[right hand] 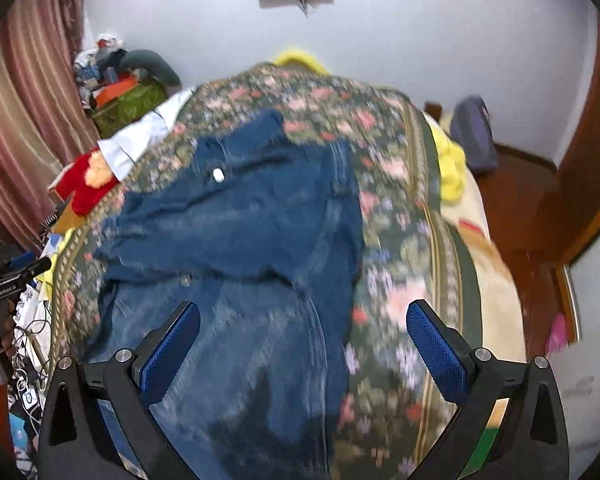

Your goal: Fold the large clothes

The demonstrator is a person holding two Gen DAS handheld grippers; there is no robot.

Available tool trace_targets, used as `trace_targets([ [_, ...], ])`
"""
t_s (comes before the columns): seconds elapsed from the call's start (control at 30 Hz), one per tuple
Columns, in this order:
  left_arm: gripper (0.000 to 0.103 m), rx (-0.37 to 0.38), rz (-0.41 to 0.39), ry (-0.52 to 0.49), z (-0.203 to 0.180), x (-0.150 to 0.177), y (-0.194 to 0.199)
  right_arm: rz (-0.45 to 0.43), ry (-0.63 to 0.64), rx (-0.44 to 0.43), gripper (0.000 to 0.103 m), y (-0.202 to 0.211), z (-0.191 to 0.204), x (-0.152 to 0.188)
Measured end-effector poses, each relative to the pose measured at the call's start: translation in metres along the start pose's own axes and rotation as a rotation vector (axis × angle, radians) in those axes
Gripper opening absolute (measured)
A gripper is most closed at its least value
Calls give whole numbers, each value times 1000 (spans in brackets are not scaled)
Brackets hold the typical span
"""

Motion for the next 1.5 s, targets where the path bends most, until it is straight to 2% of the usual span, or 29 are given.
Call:
trace_targets([
  [0.2, 94, 33, 167, 99, 17, 66, -29, 90, -76, -4, 103, -10, -14, 54],
  [0.43, 94, 86, 299, 185, 15, 119, -47, 144, -153, -48, 103, -12, -14, 98],
  [0.53, 94, 165, 337, 234, 10, 135, -52, 150, -176, -59, 100, -12, -12, 111],
  [0.6, 92, 190, 348, 286, 11, 142, -55, 151, -215, -105, 86, -13, -11, 117],
  [0.63, 88, 207, 352, 311, 11, 145, -55, 156, -236, -129, 82, -13, -10, 119],
  [0.67, 85, 231, 359, 336, 10, 148, -56, 159, -255, -154, 73, -14, -9, 121],
  [0.7, 78, 261, 372, 356, 8, 151, -57, 159, -276, -188, 64, -14, -7, 123],
  [0.73, 71, 283, 378, 366, 8, 153, -55, 158, -281, -202, 60, -15, -5, 123],
  [0.77, 70, 294, 377, 372, 7, 154, -54, 154, -281, -217, 50, -14, -3, 123],
  [0.8, 64, 303, 374, 367, 5, 155, -53, 153, -278, -234, 48, -14, 0, 122],
  [0.83, 52, 320, 374, 356, 2, 156, -51, 152, -271, -228, 47, -13, 2, 121],
  [0.87, 50, 332, 372, 341, -2, 156, -48, 147, -260, -223, 42, -12, 4, 120],
  [0.9, 46, 321, 360, 322, -2, 154, -45, 141, -252, -219, 35, -12, 5, 118],
  [0.97, 35, 308, 337, 277, -10, 147, -41, 133, -243, -221, 29, -9, 5, 114],
  [1.03, 23, 282, 305, 240, -16, 138, -35, 106, -235, -231, 24, -5, 6, 106],
  [1.1, 18, 251, 257, 210, -17, 123, -26, 74, -219, -237, 20, -1, 7, 96],
  [1.27, 16, 264, 103, 166, -24, 68, 3, -5, -170, -253, 16, 8, 13, 64],
  [1.4, 16, 267, -21, 112, -33, 17, 23, -71, -99, -241, 14, 12, 22, 27],
  [1.5, 16, 248, -85, 92, -28, -14, 30, -128, -67, -216, 14, 10, 25, -7],
])
Point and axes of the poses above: each gripper's, at about its wrist camera, not at the fingertips, and y roughly against the way its jaws point, z to its left, x to its underside, the point moved 7 cm from there along -y, roughly the way its jaws point, and after that the axes turned 4 degrees about y, right-handed, at the moved point
